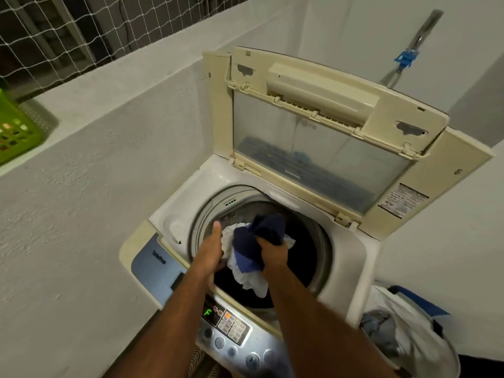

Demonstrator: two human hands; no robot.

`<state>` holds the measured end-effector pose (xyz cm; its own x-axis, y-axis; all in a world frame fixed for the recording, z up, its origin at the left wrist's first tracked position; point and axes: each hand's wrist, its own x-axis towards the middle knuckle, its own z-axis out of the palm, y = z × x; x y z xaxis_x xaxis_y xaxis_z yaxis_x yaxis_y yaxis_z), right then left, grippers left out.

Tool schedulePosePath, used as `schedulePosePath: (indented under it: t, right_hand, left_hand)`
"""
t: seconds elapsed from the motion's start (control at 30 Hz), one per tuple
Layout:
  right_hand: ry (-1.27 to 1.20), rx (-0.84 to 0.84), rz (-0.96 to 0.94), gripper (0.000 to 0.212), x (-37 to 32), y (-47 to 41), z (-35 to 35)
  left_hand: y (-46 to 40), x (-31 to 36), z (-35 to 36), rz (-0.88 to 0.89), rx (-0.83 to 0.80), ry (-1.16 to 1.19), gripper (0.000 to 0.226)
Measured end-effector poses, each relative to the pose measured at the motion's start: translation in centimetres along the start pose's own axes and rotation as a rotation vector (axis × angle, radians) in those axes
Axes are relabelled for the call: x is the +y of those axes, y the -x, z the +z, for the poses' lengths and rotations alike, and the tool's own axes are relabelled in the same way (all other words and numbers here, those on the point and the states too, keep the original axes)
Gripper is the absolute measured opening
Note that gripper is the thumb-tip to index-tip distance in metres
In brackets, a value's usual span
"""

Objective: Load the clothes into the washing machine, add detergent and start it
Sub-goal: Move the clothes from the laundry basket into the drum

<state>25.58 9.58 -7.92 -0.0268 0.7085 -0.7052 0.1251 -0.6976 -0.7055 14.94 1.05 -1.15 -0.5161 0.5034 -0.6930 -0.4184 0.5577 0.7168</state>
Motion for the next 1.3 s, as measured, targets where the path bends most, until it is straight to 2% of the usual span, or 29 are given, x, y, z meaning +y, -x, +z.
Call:
schedulePosePath:
  t: [0.1,0.2,0.23,0.3,0.33,0.47,0.57,0.63,0.7,0.77,0.83,1.03,1.17,1.3]
  right_hand:
    - [-0.131,0.059,0.035,0.084,-1.5,-2.3,0.0]
    - [-0.272,0.059,0.129,0.107,-0.4,-7.0,-0.5]
    - [-0.289,0.007,0.139,0.095,0.0,-7.7,-1.0]
    - [-0.276,-0.047,0.173,0.054,-1.0,-5.8,-1.8]
    - [-0.259,-0.058,0.178,0.045,-1.5,-4.5,-2.2]
    - [-0.233,-0.158,0.145,0.043,-3.2,-0.8,-4.1]
    - [-0.185,-0.208,0.049,0.04,-4.6,1.9,-6.6]
    - [-0.153,-0.236,-0.049,0.023,-5.9,3.8,-9.2]
    - [-0.114,-0.251,-0.15,0.014,-7.0,5.1,-12.8]
    - [-0.079,-0.23,-0.247,0.015,-8.0,5.9,-16.9]
    - [-0.044,-0.179,-0.294,0.017,-8.1,6.4,-21.5]
    - [0.007,0.013,-0.266,0.02,-6.0,4.7,-36.0]
    - [0.073,0.104,-0.215,0.015,-2.7,3.1,-45.0]
    - [0.146,0.146,-0.147,0.012,0.9,1.2,-52.6]
  left_hand:
    - [-0.6,0.5,1.0,-0.009,-0.008,-0.008,0.057]
    - [-1.6,0.8,1.9,-0.003,-0.019,-0.052,0.063]
    - [-1.8,0.8,2.2,0.003,-0.022,-0.078,0.064]
    - [-1.7,0.6,2.8,0.002,-0.024,-0.1,0.064]
    - [-1.4,0.4,3.2,0.003,-0.034,-0.098,0.063]
    - [0.5,0.2,5.4,0.054,-0.078,-0.133,0.058]
    - [2.2,0.3,8.1,0.121,-0.123,-0.222,0.057]
    - [4.3,0.4,10.4,0.175,-0.165,-0.231,0.054]
    - [6.1,0.1,13.1,0.246,-0.218,-0.232,0.047]
    - [7.8,-0.2,16.0,0.315,-0.28,-0.261,0.041]
    - [9.7,-0.8,19.1,0.386,-0.309,-0.328,0.044]
    - [14.7,-3.8,29.3,0.523,-0.437,-0.564,0.042]
    - [16.9,-7.8,35.4,0.468,-0.519,-0.662,0.039]
    - [16.7,-12.5,40.3,0.448,-0.527,-0.799,0.03]
